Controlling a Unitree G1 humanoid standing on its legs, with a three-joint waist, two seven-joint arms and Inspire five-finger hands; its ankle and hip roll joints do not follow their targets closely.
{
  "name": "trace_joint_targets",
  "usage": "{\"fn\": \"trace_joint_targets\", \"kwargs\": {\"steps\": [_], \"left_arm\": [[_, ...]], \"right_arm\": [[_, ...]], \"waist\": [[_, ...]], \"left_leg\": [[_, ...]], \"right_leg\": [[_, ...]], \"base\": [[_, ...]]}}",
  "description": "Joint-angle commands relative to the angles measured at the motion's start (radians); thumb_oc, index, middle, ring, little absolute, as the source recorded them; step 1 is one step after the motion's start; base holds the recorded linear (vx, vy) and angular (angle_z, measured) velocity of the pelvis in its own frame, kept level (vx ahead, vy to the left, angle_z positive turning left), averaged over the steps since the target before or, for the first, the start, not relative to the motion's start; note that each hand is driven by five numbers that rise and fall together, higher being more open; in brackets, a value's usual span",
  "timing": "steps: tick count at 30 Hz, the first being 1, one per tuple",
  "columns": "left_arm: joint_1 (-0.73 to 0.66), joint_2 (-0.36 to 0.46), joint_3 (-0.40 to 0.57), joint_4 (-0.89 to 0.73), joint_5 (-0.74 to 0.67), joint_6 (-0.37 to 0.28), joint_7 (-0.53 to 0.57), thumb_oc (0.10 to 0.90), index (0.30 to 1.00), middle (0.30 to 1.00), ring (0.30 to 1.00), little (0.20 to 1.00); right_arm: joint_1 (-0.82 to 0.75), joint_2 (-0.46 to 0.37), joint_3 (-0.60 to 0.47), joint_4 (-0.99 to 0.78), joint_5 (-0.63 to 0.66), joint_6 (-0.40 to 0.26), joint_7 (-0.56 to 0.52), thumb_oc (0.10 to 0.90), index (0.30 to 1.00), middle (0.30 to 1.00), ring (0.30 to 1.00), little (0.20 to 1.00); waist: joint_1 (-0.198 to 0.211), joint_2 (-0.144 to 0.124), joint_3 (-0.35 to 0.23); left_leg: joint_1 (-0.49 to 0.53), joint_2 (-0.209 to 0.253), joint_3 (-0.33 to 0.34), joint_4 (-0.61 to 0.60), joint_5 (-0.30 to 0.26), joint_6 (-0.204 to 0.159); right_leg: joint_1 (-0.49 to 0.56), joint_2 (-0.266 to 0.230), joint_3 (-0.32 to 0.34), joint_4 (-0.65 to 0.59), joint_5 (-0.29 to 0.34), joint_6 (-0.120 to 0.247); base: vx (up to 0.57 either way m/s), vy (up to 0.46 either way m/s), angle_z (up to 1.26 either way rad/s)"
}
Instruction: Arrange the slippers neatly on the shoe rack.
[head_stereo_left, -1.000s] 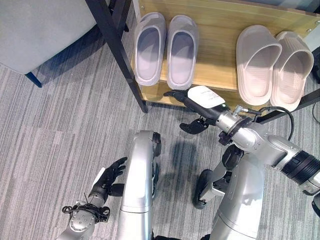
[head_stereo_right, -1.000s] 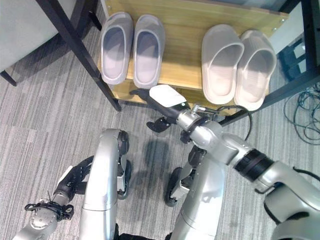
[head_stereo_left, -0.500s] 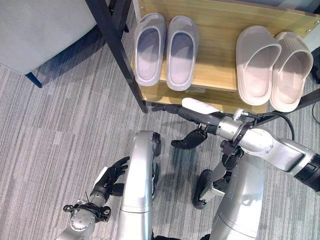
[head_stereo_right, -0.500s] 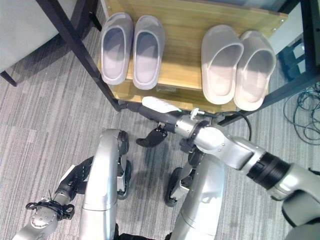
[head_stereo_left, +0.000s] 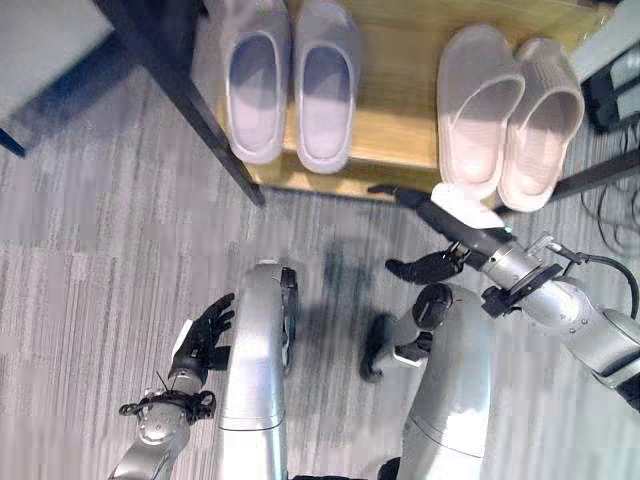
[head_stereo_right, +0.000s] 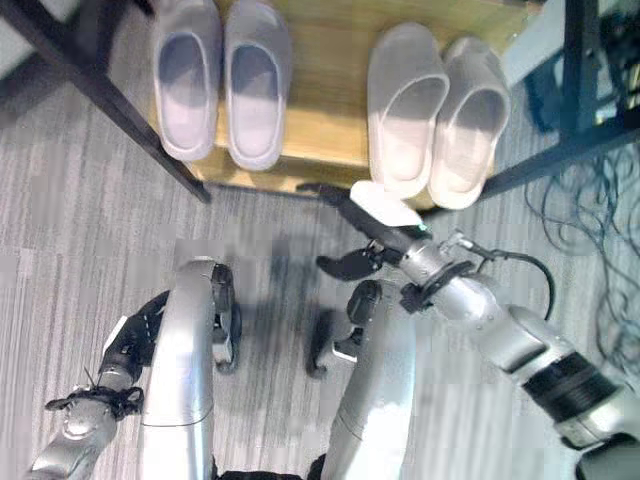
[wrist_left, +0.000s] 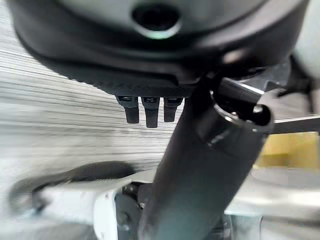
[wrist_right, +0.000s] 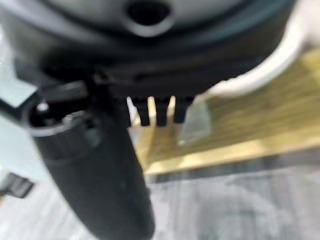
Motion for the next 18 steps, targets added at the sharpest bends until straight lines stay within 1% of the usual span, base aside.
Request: {"fn": "trace_joint_targets", "kwargs": {"steps": [1,2,3,5,6,8,12,14,15,16,17,18], "left_arm": [[-0.058,-0.003,0.048,-0.120,0.010,-0.121,0.037,0.800,0.900,0.900,0.900,0.900],[-0.076,-0.010,0.050,-0.107,0.014,-0.122,0.036,0.800,0.900,0.900,0.900,0.900],[-0.082,-0.016,0.052,-0.090,0.016,-0.121,0.027,0.800,0.900,0.900,0.900,0.900],[-0.075,-0.014,0.049,-0.076,0.017,-0.117,0.010,0.800,0.900,0.900,0.900,0.900],[-0.071,-0.014,0.046,-0.064,0.015,-0.117,-0.001,0.800,0.900,0.900,0.900,0.900],[-0.065,-0.010,0.034,-0.042,0.020,-0.111,-0.019,0.800,0.900,0.900,0.900,0.900],[-0.039,-0.009,0.010,-0.004,0.032,-0.088,-0.064,0.800,0.900,0.900,0.900,0.900],[-0.033,-0.007,-0.013,0.011,0.047,-0.077,-0.086,0.800,0.900,0.900,0.900,0.900],[-0.028,-0.007,-0.026,0.024,0.058,-0.070,-0.096,0.800,0.900,0.900,0.900,0.900],[-0.028,-0.004,-0.030,0.030,0.062,-0.067,-0.101,0.800,0.900,0.900,0.900,0.900],[-0.030,-0.002,-0.042,0.038,0.072,-0.060,-0.111,0.800,0.900,0.900,0.900,0.900],[-0.029,0.000,-0.042,0.038,0.072,-0.060,-0.111,0.800,0.900,0.900,0.900,0.900]], "right_arm": [[-0.020,-0.014,-0.213,-0.066,-0.116,-0.042,-0.144,0.800,0.900,0.900,0.900,0.900],[0.012,0.023,-0.244,-0.052,-0.133,-0.035,-0.152,0.800,0.900,0.900,0.900,0.900],[0.054,0.060,-0.264,-0.035,-0.140,-0.034,-0.150,0.800,0.900,0.900,0.900,0.900],[0.117,0.114,-0.270,-0.017,-0.157,-0.033,-0.142,0.800,0.900,0.900,0.900,0.900],[0.145,0.144,-0.267,0.002,-0.162,-0.032,-0.134,0.800,0.900,0.900,0.900,0.900],[0.178,0.191,-0.255,0.028,-0.179,-0.028,-0.124,0.800,0.900,0.900,0.900,0.900],[0.239,0.249,-0.208,0.092,-0.236,-0.017,-0.092,0.800,0.900,0.900,0.900,0.900],[0.256,0.284,-0.168,0.156,-0.258,-0.015,-0.077,0.800,0.900,0.900,0.900,0.900],[0.262,0.311,-0.145,0.193,-0.262,-0.011,-0.071,0.800,0.900,0.900,0.900,0.900],[0.257,0.331,-0.125,0.219,-0.272,-0.010,-0.072,0.800,0.900,0.900,0.900,0.900],[0.269,0.355,-0.109,0.252,-0.279,-0.005,-0.067,0.800,0.900,0.900,0.900,0.900],[0.268,0.358,-0.107,0.255,-0.280,-0.007,-0.069,0.800,0.900,0.900,0.900,0.900]], "waist": [[0.035,0.040,-0.034],[0.029,0.045,-0.035],[0.023,0.048,-0.066],[0.018,0.051,-0.125],[0.016,0.052,-0.148],[0.017,0.046,-0.166],[0.025,0.033,-0.209],[0.035,0.026,-0.228],[0.041,0.020,-0.237],[0.045,0.016,-0.238],[0.053,0.012,-0.250],[0.053,0.013,-0.245]], "left_leg": [[-0.090,-0.081,-0.096,-0.207,0.129,-0.060],[-0.090,-0.086,-0.104,-0.246,0.159,-0.058],[-0.090,-0.086,-0.114,-0.298,0.187,-0.060],[-0.089,-0.090,-0.128,-0.373,0.227,-0.060],[-0.064,-0.090,-0.134,-0.424,0.246,-0.061],[0.022,-0.098,-0.143,-0.537,0.284,-0.068],[0.171,-0.107,-0.163,-0.719,0.350,-0.078],[0.255,-0.095,-0.180,-0.818,0.381,-0.077],[0.308,-0.084,-0.192,-0.880,0.401,-0.078],[0.351,-0.077,-0.204,-0.929,0.416,-0.076],[0.396,-0.074,-0.214,-0.982,0.432,-0.078],[0.407,-0.073,-0.216,-0.992,0.437,-0.079]], "right_leg": [[0.010,-0.034,0.015,-0.160,0.092,0.037],[0.023,-0.043,-0.004,-0.197,0.106,0.039],[0.038,-0.054,-0.033,-0.258,0.118,0.038],[0.060,-0.063,-0.076,-0.345,0.131,0.042],[0.088,-0.066,-0.100,-0.400,0.144,0.043],[0.178,-0.063,-0.136,-0.513,0.163,0.042],[0.337,-0.059,-0.195,-0.695,0.199,0.042],[0.414,-0.053,-0.215,-0.779,0.215,0.050],[0.472,-0.052,-0.234,-0.835,0.225,0.053],[0.514,-0.047,-0.245,-0.874,0.232,0.053],[0.554,-0.043,-0.261,-0.912,0.238,0.062],[0.567,-0.041,-0.265,-0.922,0.242,0.062]], "base": [[-0.23,-0.011,0.03],[-0.19,-0.030,0.14],[-0.09,-0.031,0.29],[-0.07,-0.062,0.54],[-0.09,-0.088,0.48],[-0.11,-0.113,0.36],[-0.07,-0.116,0.41],[-0.02,-0.121,0.19],[0.00,-0.119,0.25],[0.03,-0.139,0.26],[0.02,-0.096,0.15],[0.07,-0.136,0.14]]}}
